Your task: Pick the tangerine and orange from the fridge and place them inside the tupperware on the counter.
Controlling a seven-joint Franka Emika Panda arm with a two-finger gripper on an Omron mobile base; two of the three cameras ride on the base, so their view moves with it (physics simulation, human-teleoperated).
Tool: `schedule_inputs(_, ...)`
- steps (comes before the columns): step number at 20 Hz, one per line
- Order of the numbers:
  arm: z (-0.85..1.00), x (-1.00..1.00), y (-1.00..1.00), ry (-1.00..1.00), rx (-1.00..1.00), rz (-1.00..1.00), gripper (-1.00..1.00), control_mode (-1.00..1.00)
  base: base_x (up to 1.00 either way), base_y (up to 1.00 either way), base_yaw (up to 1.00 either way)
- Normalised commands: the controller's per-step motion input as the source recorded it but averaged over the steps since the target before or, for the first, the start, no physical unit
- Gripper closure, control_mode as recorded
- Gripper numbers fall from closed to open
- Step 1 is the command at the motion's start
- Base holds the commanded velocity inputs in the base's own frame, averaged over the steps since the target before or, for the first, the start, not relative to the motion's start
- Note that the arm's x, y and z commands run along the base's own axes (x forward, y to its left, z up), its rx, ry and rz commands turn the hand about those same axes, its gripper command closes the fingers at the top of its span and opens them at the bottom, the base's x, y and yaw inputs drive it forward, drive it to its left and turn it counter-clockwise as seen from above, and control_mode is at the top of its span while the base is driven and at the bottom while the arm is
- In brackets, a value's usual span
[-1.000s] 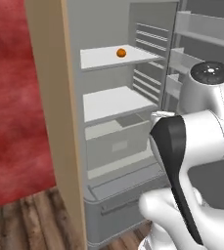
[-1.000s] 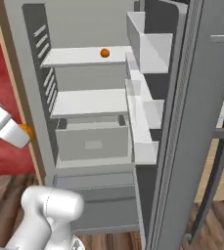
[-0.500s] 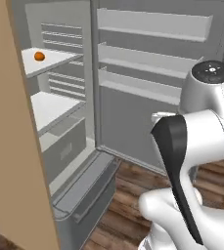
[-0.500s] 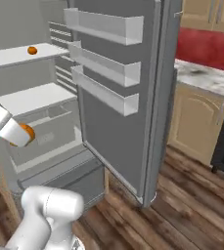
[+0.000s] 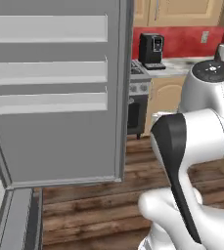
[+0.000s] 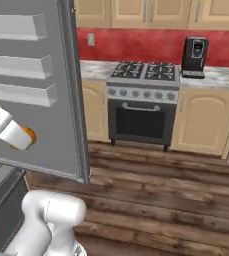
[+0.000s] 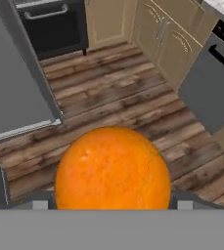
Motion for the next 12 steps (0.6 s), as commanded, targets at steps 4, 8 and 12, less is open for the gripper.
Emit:
schedule_inputs(4, 0.0, 0.0, 0.0, 0.0, 0.0, 0.0, 1.0, 1.0, 0.0, -0.66, -0.99)
schedule_inputs(8, 0.0, 0.0, 0.0, 0.0, 0.0, 0.0, 1.0, 1.0, 0.0, -0.8, -0.91)
schedule_inputs(12, 0.0, 0.0, 0.0, 0.0, 0.0, 0.0, 1.0, 1.0, 0.04, -0.48, -0.46)
